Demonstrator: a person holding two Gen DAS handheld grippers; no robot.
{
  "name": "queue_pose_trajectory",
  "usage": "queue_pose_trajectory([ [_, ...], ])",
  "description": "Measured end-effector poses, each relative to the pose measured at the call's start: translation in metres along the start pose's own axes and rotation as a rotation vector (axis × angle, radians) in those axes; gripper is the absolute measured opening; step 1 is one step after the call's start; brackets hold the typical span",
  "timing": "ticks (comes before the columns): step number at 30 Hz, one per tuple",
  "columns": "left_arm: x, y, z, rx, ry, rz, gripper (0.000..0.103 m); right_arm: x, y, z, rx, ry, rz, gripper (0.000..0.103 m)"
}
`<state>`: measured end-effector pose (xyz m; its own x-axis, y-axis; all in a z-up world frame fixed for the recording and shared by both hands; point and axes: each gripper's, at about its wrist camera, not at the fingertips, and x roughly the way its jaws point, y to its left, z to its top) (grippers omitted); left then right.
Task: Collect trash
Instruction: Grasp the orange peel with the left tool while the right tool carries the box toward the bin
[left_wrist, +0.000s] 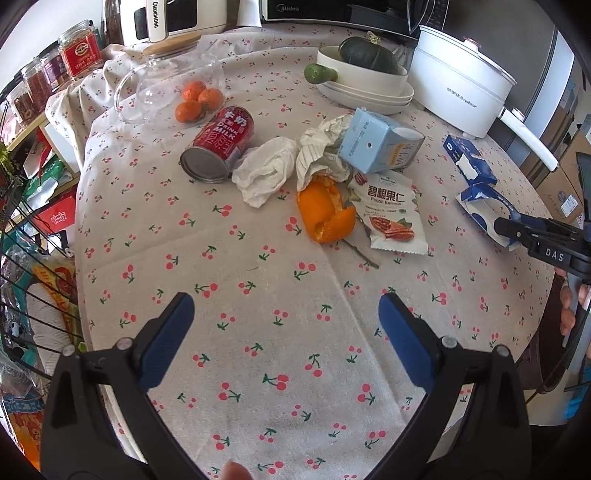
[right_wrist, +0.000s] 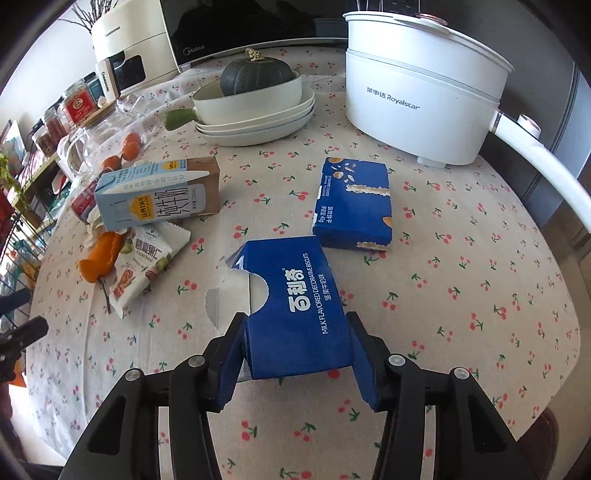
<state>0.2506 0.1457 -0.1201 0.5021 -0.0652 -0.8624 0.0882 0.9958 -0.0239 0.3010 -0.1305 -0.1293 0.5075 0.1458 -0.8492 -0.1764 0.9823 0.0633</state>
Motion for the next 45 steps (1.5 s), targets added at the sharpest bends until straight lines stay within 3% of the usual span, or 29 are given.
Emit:
queue_pose_trajectory([
  [5,0.014,-0.012,0.017,0.008,-0.031,-0.017,0.099,-0.021,-0.016,-0.014,0.014,0.002,0.006,0.052],
  [14,0.059,-0.013,0.040,-0.044,-0.039,-0.035,0.080,-0.035,-0.037,-0.040,-0.003,0.035,-0.006,0.052],
  [19,0.070,-0.014,0.043,-0.038,-0.034,-0.045,0.056,-0.039,-0.047,-0.048,-0.006,0.045,-0.015,0.052],
  [21,0.069,-0.015,0.043,-0.032,-0.033,-0.062,0.038,-0.039,-0.050,-0.050,-0.001,0.046,-0.014,0.052],
  [23,0.064,-0.015,0.042,-0.032,-0.032,-0.076,0.033,-0.042,-0.051,-0.050,0.006,0.044,-0.013,0.052],
  [38,0.008,-0.014,0.005,-0.034,0.025,-0.005,0.030,-0.099,-0.038,-0.068,0.036,-0.011,-0.013,0.052],
  [45,-0.014,-0.007,-0.021,-0.054,0.024,-0.020,0.030,-0.126,-0.044,-0.090,0.081,-0.044,0.001,0.052],
])
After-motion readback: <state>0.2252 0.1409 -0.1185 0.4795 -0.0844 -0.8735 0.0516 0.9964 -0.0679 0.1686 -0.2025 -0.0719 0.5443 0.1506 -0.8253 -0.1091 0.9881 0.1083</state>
